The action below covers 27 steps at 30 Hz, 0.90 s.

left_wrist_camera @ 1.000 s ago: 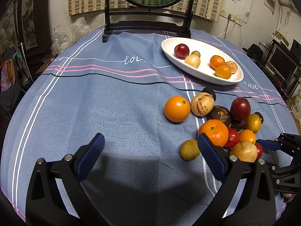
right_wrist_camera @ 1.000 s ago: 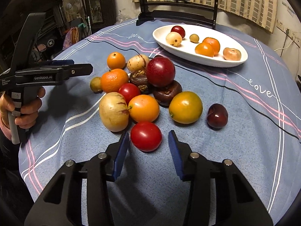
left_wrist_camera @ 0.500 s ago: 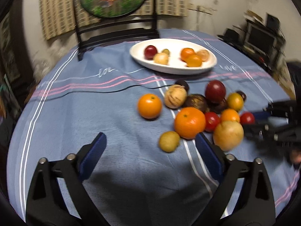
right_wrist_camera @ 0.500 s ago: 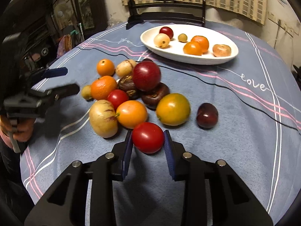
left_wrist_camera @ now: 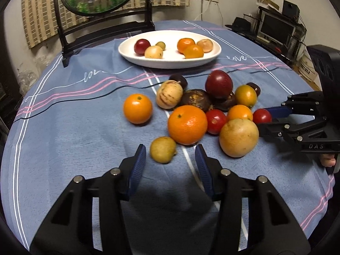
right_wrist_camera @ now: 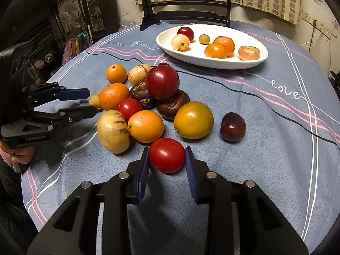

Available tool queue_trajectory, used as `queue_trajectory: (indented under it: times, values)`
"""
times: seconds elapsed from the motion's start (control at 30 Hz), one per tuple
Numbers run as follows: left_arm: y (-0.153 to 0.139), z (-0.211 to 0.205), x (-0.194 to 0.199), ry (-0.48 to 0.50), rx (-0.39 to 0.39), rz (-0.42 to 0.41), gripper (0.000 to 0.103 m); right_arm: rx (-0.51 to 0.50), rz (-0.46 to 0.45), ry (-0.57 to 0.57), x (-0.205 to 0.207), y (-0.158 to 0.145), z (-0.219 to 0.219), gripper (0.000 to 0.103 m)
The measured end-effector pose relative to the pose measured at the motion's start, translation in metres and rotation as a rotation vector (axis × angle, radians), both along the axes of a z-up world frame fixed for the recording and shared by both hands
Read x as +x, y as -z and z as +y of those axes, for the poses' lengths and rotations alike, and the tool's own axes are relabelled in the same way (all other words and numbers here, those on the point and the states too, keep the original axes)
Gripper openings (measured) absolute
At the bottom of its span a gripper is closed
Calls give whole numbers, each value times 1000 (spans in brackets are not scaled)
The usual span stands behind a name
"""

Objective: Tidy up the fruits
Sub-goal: 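Grasp the small yellow-green fruit with the left tool while the right tool grasps a red tomato, then carry the yellow fruit and tomato to the white plate and release both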

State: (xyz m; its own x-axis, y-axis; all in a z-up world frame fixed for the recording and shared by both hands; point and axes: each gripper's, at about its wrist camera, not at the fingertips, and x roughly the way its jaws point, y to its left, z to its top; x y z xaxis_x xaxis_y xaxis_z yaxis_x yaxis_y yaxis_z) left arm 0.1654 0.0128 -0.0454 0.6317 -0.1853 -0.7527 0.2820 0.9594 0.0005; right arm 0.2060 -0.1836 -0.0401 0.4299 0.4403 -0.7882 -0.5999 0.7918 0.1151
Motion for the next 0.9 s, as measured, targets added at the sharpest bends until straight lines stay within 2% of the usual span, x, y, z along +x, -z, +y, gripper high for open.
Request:
queue_trajectory:
  times: [0.2, 0.37, 0.6, 0.7, 0.9]
  values:
    - [5, -2, 6, -10, 14, 33, 45, -1, -3, 1, 0, 0, 0, 33]
    - [8, 0, 13, -29, 19, 52, 37, -6, -7, 1, 0, 0, 1, 33]
    - [9, 1, 14, -33, 16, 57, 35, -8, -9, 1, -1, 0, 1, 33]
    - [9, 5, 17, -50, 4, 62, 29, -7, -7, 1, -1, 1, 0, 33]
    - [10, 6, 17, -49, -8, 60, 28, -6, -7, 1, -1, 0, 1, 33]
